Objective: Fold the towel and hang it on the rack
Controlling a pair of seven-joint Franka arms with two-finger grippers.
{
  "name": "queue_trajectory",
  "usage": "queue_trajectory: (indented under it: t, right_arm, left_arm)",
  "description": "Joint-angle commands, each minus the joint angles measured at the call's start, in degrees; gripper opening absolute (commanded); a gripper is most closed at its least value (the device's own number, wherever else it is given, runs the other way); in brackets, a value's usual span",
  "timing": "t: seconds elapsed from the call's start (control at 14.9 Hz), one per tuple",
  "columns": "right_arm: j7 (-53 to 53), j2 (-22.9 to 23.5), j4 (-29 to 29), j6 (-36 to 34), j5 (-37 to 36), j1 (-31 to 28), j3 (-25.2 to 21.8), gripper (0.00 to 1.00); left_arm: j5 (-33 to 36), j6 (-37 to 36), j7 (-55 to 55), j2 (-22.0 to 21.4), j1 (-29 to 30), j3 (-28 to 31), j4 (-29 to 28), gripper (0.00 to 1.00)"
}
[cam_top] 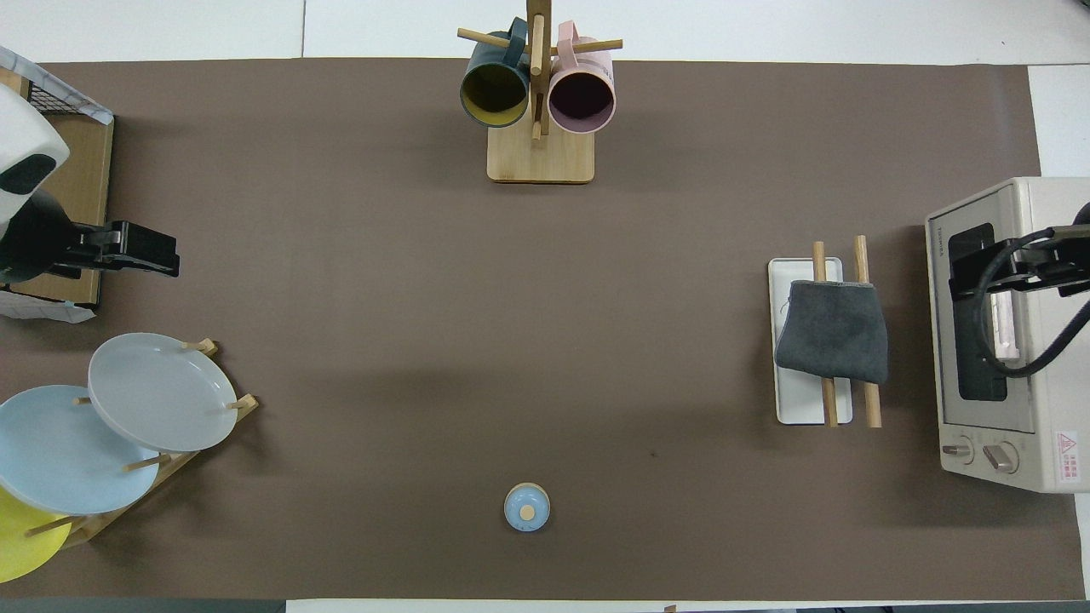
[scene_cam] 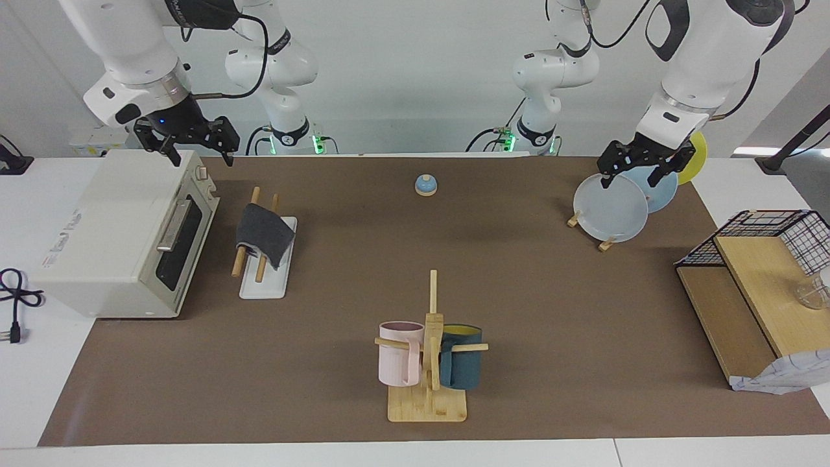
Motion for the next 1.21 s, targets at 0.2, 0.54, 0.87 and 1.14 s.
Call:
queue_trajectory:
  t: [0.2,0.54,0.87,1.14]
  right_arm:
    - [0.9,0.4,1.4,0.5,0.2,-0.6,-1.5,1.00]
    - [0.6,1.0,4.7,0.4,-0.3,-5.0,-0.2,1.00]
    - [0.3,-0.9,-1.1,1.6,0.4,-4.9,-0.5,1.00]
    - [0.4,-2.3,-5.5,5.2,0.4,-4.6,-0.5,1.00]
  left_arm:
    - [-0.6,1.0,0.9,-1.8,0.3,0.3,-2.1,1.00]
    - [-0.5,1.0,0.9,-1.8,0.2,0.3,-2.1,1.00]
    - [-0.6,1.0,0.9,-1.8,0.3,0.3,-2.1,1.00]
    - [-0.6,1.0,0.9,-1.8,0.3,0.3,-2.1,1.00]
